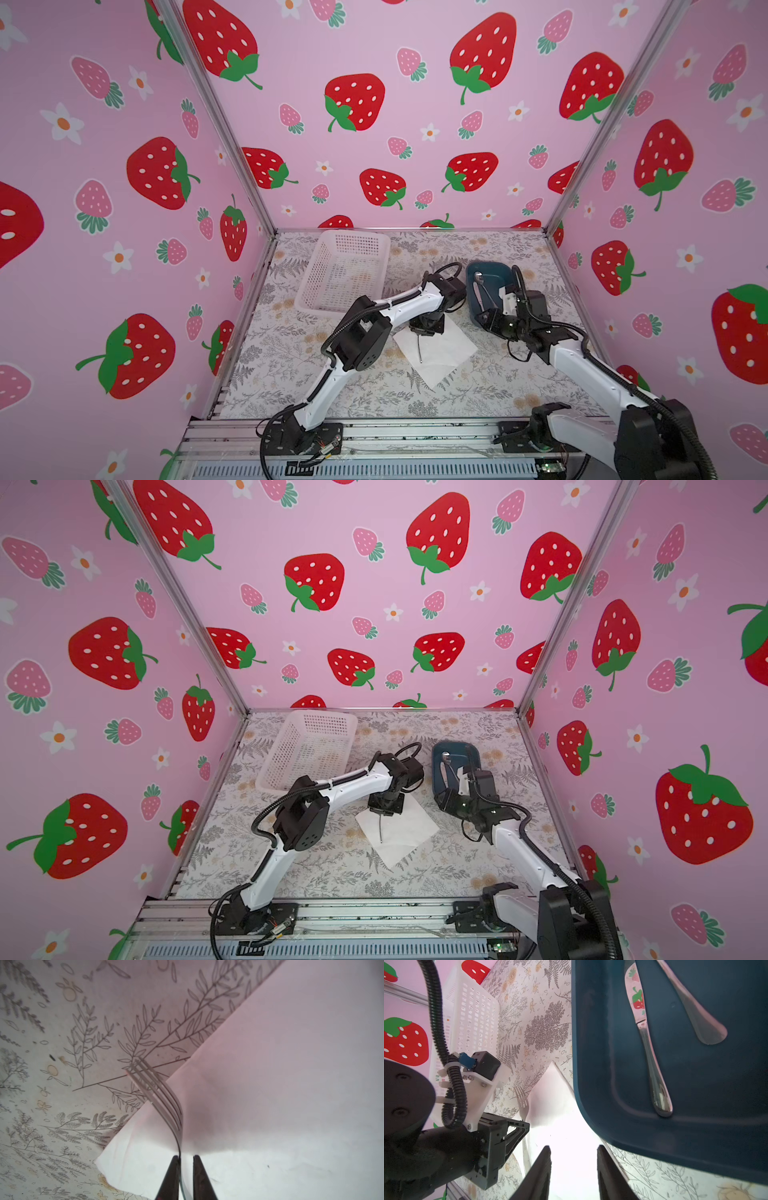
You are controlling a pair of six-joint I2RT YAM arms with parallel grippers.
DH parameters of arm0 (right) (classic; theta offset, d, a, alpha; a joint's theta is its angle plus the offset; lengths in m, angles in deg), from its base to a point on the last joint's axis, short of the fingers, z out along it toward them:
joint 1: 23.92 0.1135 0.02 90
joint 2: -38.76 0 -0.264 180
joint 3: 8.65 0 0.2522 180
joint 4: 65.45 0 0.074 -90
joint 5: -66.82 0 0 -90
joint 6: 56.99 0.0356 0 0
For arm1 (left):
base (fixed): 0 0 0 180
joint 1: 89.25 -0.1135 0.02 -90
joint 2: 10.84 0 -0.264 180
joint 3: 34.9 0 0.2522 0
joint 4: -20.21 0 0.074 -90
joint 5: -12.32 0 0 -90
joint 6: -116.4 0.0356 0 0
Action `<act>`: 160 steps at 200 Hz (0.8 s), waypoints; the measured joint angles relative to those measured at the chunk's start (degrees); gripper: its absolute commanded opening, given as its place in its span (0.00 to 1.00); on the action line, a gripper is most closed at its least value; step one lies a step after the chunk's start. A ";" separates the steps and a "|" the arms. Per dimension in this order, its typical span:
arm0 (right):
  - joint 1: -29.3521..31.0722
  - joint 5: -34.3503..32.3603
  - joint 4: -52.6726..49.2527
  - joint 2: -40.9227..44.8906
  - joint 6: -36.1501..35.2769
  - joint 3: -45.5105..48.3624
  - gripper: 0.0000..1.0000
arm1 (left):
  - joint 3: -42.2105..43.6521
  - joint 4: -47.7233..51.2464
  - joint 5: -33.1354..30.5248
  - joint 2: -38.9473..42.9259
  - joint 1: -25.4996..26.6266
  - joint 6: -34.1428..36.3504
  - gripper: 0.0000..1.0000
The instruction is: Place the utensils on the paper napkin and roll it up
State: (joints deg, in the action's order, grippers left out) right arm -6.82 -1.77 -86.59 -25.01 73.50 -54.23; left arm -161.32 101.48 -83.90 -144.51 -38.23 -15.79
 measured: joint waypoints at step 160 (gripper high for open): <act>-0.42 -2.23 -0.26 3.32 0.42 2.29 0.41 | -6.27 5.68 -6.86 -3.69 1.05 0.46 0.02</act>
State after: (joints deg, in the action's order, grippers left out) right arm -7.24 -4.00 -86.85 -21.69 73.92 -51.93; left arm -167.59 107.16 -90.76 -148.20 -37.18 -15.33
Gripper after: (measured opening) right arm 0.406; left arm 0.042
